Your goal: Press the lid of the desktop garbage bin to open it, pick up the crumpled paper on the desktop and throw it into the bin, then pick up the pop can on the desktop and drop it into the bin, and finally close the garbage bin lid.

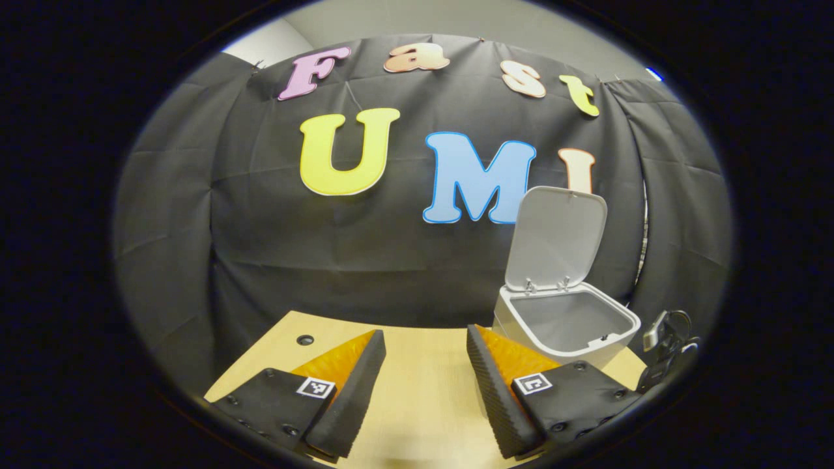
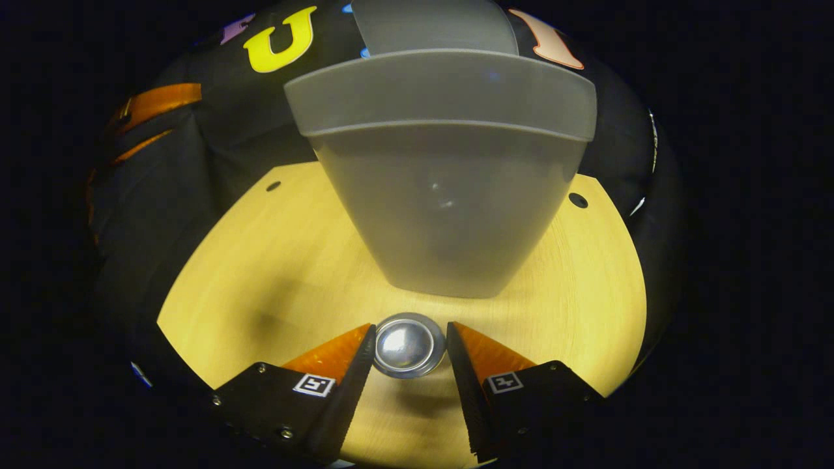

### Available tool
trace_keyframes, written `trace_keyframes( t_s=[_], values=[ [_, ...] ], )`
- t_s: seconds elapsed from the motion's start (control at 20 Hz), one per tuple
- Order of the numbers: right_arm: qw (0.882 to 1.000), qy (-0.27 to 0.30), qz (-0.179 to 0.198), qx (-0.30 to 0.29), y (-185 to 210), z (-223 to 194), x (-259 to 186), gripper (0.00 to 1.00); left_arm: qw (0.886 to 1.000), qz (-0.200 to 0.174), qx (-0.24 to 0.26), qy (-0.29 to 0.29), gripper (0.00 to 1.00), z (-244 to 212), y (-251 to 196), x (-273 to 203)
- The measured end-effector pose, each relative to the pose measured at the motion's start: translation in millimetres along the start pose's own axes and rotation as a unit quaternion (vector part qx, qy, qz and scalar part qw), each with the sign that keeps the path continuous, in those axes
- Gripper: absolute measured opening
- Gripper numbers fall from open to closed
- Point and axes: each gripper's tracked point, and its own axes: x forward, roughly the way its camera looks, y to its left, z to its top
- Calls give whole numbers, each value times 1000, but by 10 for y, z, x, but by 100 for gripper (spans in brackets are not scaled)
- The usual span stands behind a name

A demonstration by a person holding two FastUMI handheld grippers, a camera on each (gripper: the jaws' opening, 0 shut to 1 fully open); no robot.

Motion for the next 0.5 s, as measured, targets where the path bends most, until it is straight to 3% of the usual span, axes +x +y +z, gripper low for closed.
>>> trace_keyframes(
  t_s=[0.05,0.1,0.15,0.2,0.25,0.35,0.4,0.5],
  values=[
    [1000,-2,-12,-13,-48,41,-10,14,1000,0,0,0,77,0,5,-3],
    [1000,5,-18,-18,-92,1,16,22,1000,0,-1,0,85,4,8,-11],
    [1000,9,-17,-11,-78,-33,30,22,1000,-1,-2,-2,93,12,4,-17],
    [1000,12,-9,-4,-48,-65,40,22,1000,-3,-3,-3,93,14,2,-27],
    [1000,17,-9,-4,-42,-93,40,22,1000,-3,-3,-2,92,4,10,-32],
    [1000,20,-6,-11,-12,-127,54,22,1000,-2,-3,-1,77,1,30,-38],
    [1000,19,3,-10,40,-126,30,22,1000,-3,-4,0,77,-4,34,-42],
    [1000,14,11,-15,111,-111,6,34,1000,-3,-5,0,77,-14,37,-51]
  ],
)
